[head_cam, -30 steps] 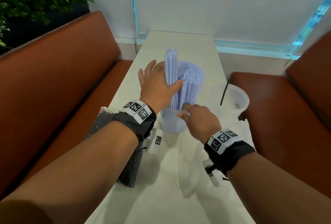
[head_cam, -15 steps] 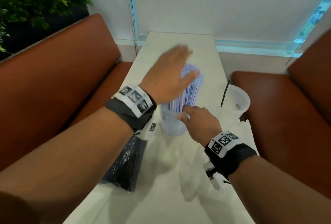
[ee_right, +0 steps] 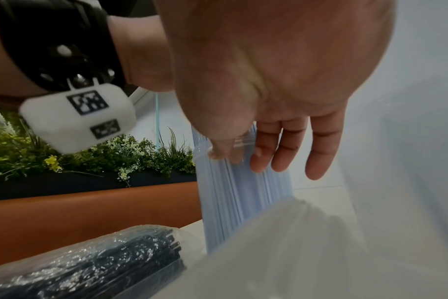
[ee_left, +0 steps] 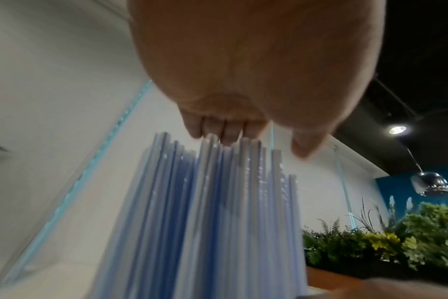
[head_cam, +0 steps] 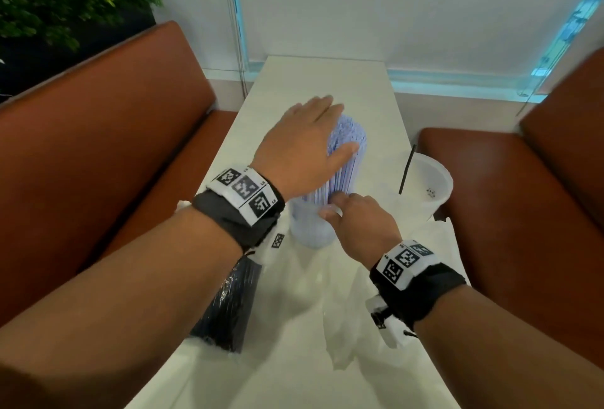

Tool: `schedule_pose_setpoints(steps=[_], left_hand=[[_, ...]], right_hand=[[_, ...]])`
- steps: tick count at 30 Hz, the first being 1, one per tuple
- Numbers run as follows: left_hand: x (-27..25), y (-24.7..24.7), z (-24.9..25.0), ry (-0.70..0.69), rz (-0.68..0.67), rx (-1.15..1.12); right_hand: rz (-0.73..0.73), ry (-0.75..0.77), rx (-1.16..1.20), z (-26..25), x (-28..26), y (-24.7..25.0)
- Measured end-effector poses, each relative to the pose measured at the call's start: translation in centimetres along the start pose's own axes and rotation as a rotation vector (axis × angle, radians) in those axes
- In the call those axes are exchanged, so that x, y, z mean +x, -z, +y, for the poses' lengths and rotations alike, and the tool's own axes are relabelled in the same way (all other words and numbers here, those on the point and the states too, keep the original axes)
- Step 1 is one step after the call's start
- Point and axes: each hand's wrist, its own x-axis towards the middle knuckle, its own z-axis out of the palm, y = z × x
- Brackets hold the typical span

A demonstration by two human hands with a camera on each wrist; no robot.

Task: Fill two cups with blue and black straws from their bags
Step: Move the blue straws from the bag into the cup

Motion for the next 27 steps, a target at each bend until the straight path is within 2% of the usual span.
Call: schedule_pose_setpoints(steps=[2,4,7,10,12,15,18,21,24,27], left_hand=[[-0.3,-0.4,-0.1,-0.028,-0.067,0.064],[-0.6,-0.5,-0.5,-0.039,-0.128,0.017],[-1.0,0.5,-2.2,0.133,0.029,-0.183],[-2.3,-0.6,-2.0,0.282,-0.022,-0.366],[-2.7,-2.1,-0.7,0.26,-0.015,-0.431],[-2.0,-3.7,0.0,0.261,0.08,-0.43],[-1.1,-4.8,-1.0,0.255,0.202,-0.358],[0.4,-5.6,-2.4,0.266,0.262,-0.353],[2.2,-6.0,-3.7,0.294,0.262,-0.359],[3.5,-5.5,-4.4,0.323,0.197,-0.336]], right_hand=[[-0.01,-0.012,-0.001,-0.1,0.0,0.0],[-0.014,-0.012,-0.008,0.0,-0.1,0.1],[0.011,0.015,-0.008,0.0,-0.3,0.1],[0.011,0.025,-0.002,-0.2,-0.4,0.0],[0.016,0.041,0.044,-0.4,-0.3,0.0],[0.022,0.043,0.071,-0.5,-0.1,-0.1],[0.029,0.031,0.003,-0.5,0.8,-0.2],[0.02,0.027,0.017,-0.8,2.6,-0.1],[-0.001,0.011,0.014,-1.2,4.9,0.3],[-0.043,0.003,-0.035,-1.5,6.2,1.0]])
